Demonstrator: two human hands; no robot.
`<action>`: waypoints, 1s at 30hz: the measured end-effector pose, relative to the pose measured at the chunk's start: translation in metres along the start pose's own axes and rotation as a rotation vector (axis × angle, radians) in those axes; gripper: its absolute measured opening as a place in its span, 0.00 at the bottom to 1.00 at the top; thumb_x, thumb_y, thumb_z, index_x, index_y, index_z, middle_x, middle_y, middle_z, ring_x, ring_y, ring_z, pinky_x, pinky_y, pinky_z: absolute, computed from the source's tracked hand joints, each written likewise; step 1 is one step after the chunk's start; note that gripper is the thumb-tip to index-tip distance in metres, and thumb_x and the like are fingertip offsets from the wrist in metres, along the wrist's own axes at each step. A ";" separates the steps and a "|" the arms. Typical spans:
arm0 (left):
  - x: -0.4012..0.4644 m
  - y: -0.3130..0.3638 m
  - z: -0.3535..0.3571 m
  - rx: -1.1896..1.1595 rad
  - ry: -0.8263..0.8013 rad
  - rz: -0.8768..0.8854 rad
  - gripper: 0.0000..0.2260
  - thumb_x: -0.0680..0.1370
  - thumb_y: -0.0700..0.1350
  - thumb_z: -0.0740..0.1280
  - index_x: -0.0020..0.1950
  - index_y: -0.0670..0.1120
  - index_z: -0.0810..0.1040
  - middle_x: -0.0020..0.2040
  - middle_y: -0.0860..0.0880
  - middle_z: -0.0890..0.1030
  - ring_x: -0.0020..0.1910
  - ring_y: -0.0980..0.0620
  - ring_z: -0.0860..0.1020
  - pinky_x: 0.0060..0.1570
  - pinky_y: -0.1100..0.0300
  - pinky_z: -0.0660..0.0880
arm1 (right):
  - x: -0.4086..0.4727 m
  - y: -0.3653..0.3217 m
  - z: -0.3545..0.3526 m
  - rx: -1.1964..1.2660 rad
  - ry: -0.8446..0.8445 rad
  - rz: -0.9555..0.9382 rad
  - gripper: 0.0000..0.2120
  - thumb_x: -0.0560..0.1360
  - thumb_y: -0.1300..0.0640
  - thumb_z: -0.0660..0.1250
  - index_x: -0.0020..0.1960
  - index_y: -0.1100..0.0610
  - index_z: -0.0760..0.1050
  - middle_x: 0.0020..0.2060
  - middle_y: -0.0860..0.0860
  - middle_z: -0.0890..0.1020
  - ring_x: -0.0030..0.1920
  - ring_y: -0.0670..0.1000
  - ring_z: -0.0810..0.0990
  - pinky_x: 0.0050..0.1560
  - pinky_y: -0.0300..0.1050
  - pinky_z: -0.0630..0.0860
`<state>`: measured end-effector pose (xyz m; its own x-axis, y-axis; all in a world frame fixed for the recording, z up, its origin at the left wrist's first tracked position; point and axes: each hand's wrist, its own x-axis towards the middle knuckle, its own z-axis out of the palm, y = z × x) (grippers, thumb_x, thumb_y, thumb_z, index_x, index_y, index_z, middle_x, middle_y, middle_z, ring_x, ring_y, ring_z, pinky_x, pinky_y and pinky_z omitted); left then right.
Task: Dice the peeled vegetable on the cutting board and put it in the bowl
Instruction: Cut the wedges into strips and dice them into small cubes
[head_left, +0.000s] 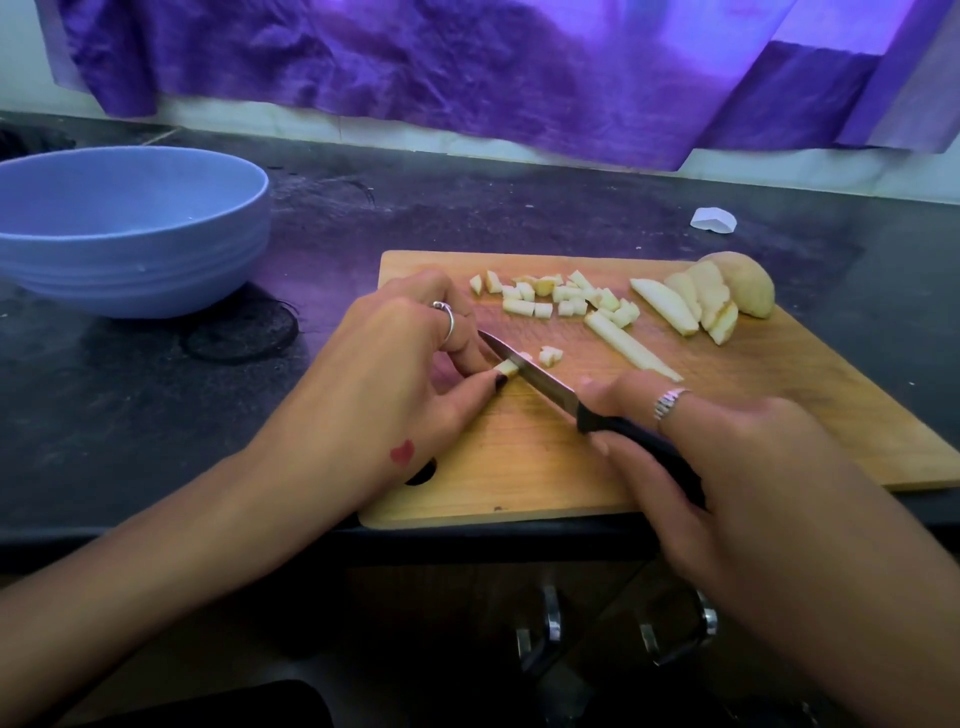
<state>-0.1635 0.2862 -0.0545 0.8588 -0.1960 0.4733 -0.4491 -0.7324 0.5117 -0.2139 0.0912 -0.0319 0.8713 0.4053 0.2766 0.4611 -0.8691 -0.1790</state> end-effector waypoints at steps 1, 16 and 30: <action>0.000 0.000 0.000 -0.002 0.002 0.001 0.07 0.70 0.45 0.73 0.32 0.49 0.79 0.42 0.56 0.76 0.38 0.67 0.72 0.38 0.77 0.64 | -0.004 0.003 -0.001 -0.007 0.041 0.017 0.08 0.75 0.47 0.60 0.54 0.41 0.70 0.27 0.42 0.73 0.24 0.50 0.72 0.24 0.47 0.71; -0.002 -0.001 -0.004 -0.026 -0.002 -0.062 0.05 0.71 0.43 0.73 0.35 0.50 0.82 0.43 0.55 0.75 0.37 0.62 0.72 0.38 0.69 0.69 | 0.009 -0.013 -0.001 0.057 0.016 0.011 0.08 0.78 0.46 0.56 0.55 0.44 0.71 0.28 0.43 0.71 0.26 0.42 0.67 0.26 0.40 0.65; 0.001 -0.001 -0.004 0.032 -0.017 -0.006 0.01 0.71 0.46 0.73 0.40 0.51 0.83 0.44 0.57 0.73 0.40 0.69 0.70 0.40 0.77 0.63 | -0.002 0.021 -0.004 0.110 0.038 -0.018 0.15 0.73 0.40 0.56 0.59 0.36 0.69 0.34 0.39 0.79 0.33 0.44 0.78 0.31 0.45 0.75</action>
<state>-0.1630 0.2891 -0.0518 0.8659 -0.2023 0.4575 -0.4359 -0.7539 0.4916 -0.2070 0.0711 -0.0321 0.8565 0.4078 0.3164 0.4944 -0.8242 -0.2760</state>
